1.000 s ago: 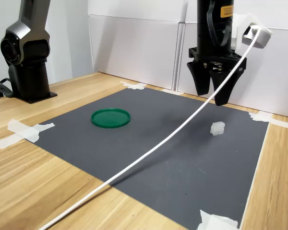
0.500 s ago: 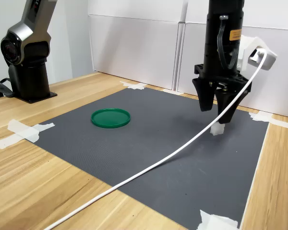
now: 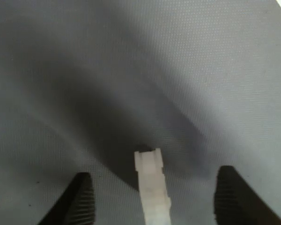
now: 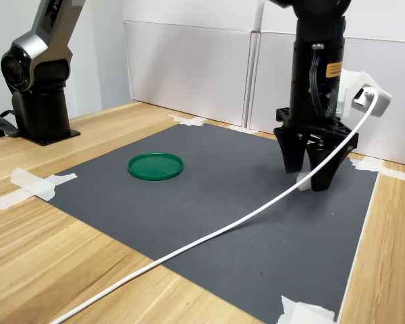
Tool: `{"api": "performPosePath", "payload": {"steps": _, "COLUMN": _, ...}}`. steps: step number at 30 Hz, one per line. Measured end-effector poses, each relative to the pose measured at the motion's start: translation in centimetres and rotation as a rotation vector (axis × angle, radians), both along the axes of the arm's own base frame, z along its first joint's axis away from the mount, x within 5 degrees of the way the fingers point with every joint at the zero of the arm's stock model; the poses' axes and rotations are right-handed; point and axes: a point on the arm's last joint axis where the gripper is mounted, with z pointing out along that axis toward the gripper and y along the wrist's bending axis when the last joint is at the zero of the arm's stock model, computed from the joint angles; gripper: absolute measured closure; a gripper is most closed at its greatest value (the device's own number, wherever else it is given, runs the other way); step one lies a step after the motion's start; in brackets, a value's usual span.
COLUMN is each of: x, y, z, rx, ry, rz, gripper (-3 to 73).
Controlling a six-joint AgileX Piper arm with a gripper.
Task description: Grasp a white terminal and put it in the green lid.
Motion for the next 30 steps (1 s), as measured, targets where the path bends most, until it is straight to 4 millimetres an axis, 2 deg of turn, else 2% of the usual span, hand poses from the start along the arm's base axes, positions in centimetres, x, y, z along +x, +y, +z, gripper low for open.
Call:
{"api": "performPosePath", "payload": {"steps": 5, "x": 0.1, "y": 0.0, "z": -0.7, "rx": -0.002, "ry": 0.014, "rz": -0.004, "gripper": 28.3}}
{"api": "performPosePath", "payload": {"steps": 10, "x": 0.1, "y": 0.1, "z": -0.7, "rx": 0.004, "ry": 0.017, "rz": -0.011, "gripper": 58.9}}
{"api": "performPosePath", "payload": {"steps": 11, "x": 0.0, "y": 0.1, "z": -0.7, "rx": 0.004, "ry": 0.02, "rz": -0.012, "gripper": 60.9}}
{"api": "performPosePath", "payload": {"steps": 18, "x": -0.5, "y": 0.0, "z": -0.2, "rx": -0.002, "ry": 0.064, "rz": -0.014, "gripper": 60.8}}
{"api": "performPosePath", "payload": {"steps": 20, "x": -1.0, "y": 0.0, "z": 1.2, "rx": 0.016, "ry": 0.05, "rz": -0.017, "gripper": 60.8}}
{"api": "performPosePath", "payload": {"steps": 22, "x": -1.9, "y": -0.1, "z": 3.3, "rx": 0.042, "ry": 0.016, "rz": -0.02, "gripper": 60.8}}
{"api": "performPosePath", "payload": {"steps": 26, "x": -4.5, "y": -0.5, "z": 7.2, "rx": 0.085, "ry": -0.039, "rz": -0.005, "gripper": 60.8}}
{"api": "performPosePath", "payload": {"steps": 30, "x": -7.4, "y": -1.1, "z": 9.1, "rx": 0.097, "ry": -0.086, "rz": 0.03, "gripper": 60.8}}
